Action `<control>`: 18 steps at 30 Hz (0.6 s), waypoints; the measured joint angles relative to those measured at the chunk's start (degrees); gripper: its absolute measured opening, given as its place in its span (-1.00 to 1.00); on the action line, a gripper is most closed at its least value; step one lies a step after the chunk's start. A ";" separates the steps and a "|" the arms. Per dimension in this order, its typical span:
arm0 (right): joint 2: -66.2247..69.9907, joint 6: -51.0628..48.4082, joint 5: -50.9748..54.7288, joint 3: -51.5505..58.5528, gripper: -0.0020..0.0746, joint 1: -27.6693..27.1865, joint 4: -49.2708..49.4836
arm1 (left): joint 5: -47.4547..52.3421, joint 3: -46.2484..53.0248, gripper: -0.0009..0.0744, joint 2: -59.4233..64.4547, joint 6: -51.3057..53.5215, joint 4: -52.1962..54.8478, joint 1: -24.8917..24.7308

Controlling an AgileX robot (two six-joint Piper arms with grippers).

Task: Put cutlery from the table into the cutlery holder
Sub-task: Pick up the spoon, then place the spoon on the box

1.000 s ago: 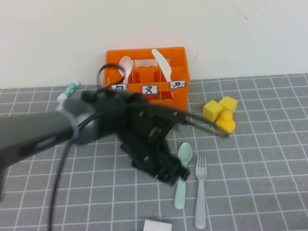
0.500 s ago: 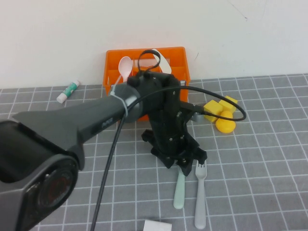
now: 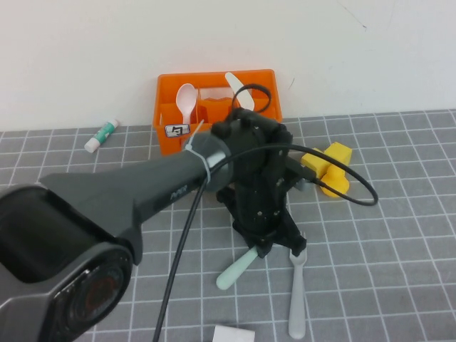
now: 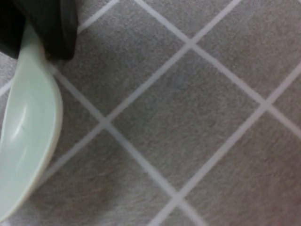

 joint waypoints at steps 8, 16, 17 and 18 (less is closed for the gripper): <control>0.00 0.00 0.00 0.00 -0.71 0.00 0.00 | 2.30 0.25 -0.75 -3.65 4.07 -1.11 -2.21; 0.00 0.00 0.00 0.00 -0.71 0.00 0.00 | -2.27 3.43 -0.75 -17.86 7.57 -2.22 -2.49; 0.00 0.00 0.00 0.00 -0.71 0.00 0.00 | -3.73 5.18 -0.75 -19.93 7.57 -1.50 -2.49; 0.00 0.00 0.00 0.00 -0.71 0.00 0.00 | -5.51 6.85 -0.76 -21.62 7.57 -0.89 -2.49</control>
